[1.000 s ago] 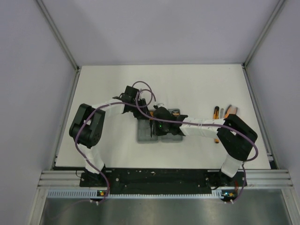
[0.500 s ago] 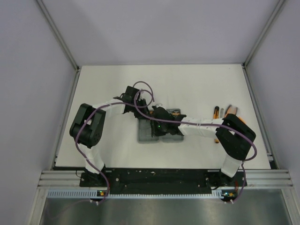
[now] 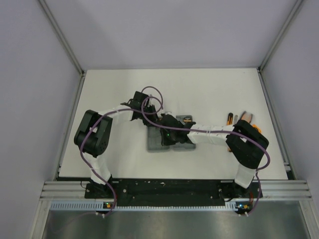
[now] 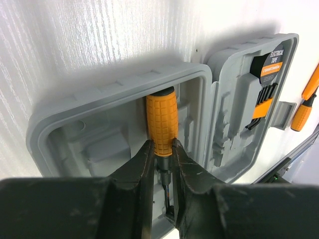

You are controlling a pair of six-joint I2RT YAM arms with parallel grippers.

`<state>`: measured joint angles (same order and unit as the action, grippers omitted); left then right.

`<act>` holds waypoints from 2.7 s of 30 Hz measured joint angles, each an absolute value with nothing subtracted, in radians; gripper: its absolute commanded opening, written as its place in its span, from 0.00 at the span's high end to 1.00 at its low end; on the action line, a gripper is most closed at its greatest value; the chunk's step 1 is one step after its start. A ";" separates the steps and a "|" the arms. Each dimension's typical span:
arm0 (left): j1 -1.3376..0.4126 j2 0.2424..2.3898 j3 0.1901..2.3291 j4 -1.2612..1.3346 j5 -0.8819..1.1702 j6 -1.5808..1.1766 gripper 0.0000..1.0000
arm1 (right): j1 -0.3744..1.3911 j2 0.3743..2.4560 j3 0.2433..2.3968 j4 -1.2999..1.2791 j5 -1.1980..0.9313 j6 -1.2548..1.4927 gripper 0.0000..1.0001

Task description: Pack the tool kit

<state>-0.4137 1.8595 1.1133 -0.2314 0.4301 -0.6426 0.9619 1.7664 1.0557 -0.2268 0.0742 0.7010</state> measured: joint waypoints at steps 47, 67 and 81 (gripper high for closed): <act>-0.360 1.723 1.152 -0.321 0.438 -0.647 0.46 | 0.671 1.301 0.854 -0.343 0.218 0.708 0.49; -0.316 1.426 1.060 -0.369 0.426 -0.547 0.25 | 0.113 1.159 0.632 -0.529 0.308 0.715 0.39; -0.303 1.451 1.057 -0.369 0.457 -0.547 0.25 | 0.031 1.186 0.554 -0.516 0.150 0.680 0.65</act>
<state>-0.3035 1.4506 1.0573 -0.3687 0.4568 -0.5472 0.0315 1.1858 0.5537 -0.5159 0.1497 0.6804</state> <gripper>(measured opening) 0.751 0.473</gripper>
